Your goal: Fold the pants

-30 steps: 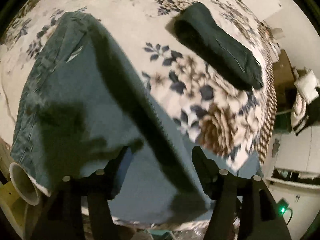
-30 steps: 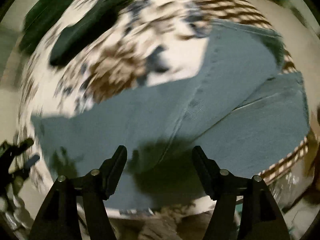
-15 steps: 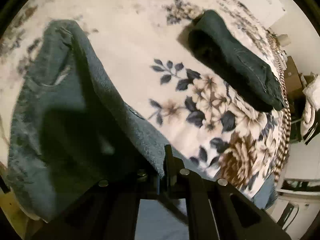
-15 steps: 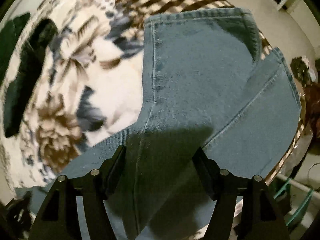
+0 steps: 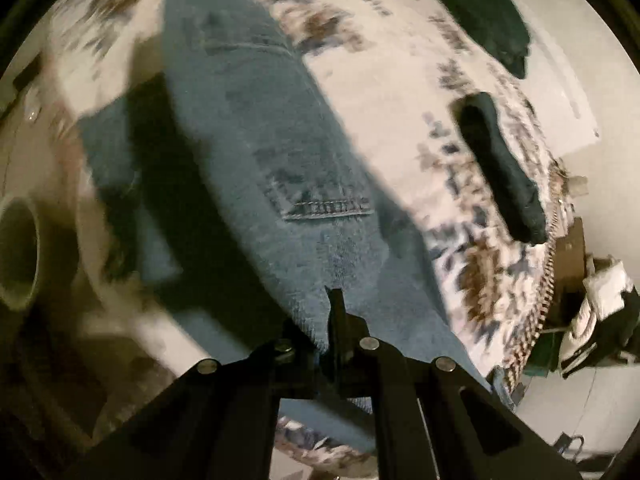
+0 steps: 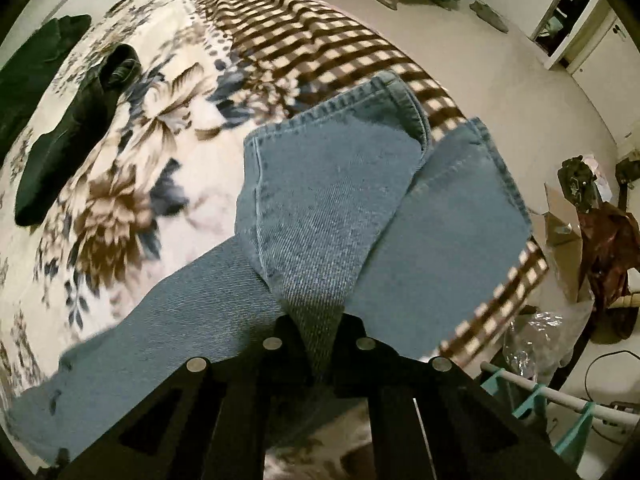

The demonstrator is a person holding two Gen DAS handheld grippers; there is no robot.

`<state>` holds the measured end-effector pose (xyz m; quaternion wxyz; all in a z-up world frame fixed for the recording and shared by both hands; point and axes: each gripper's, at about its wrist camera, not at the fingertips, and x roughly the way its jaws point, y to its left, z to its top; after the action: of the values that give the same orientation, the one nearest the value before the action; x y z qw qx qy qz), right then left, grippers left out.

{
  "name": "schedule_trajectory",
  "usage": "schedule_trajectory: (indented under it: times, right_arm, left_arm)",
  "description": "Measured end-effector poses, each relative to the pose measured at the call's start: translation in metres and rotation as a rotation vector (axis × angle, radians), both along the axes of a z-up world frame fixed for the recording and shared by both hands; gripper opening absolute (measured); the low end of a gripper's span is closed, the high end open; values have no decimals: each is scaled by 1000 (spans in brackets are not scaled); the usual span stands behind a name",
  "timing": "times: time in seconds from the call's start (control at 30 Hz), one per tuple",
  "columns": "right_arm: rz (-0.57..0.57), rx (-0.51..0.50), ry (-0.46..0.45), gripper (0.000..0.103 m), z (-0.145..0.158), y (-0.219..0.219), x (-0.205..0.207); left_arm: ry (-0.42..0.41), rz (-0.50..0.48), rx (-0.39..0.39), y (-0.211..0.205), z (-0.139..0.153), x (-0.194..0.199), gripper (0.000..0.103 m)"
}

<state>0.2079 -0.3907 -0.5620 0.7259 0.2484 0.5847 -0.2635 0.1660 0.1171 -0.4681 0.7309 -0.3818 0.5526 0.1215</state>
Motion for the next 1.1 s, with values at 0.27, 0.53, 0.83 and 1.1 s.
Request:
schedule_trajectory:
  times: [0.27,0.53,0.83,1.1]
  right_arm:
    - [9,111,57,9,-41,-13,-31]
    - [205,82,70,65,-31,-3,-27]
    - [240,-10,52,69,-28,-19,38]
    - [271,-50,99,54,-67,-31,98]
  left_arm:
    - [167,-99,104,-16,-41,-14,9]
    - [98,-426,454,-100,23,6,55]
    - [6,-635,570,-192,23,56,67]
    - [-27,-739,639,-241,17,92,67]
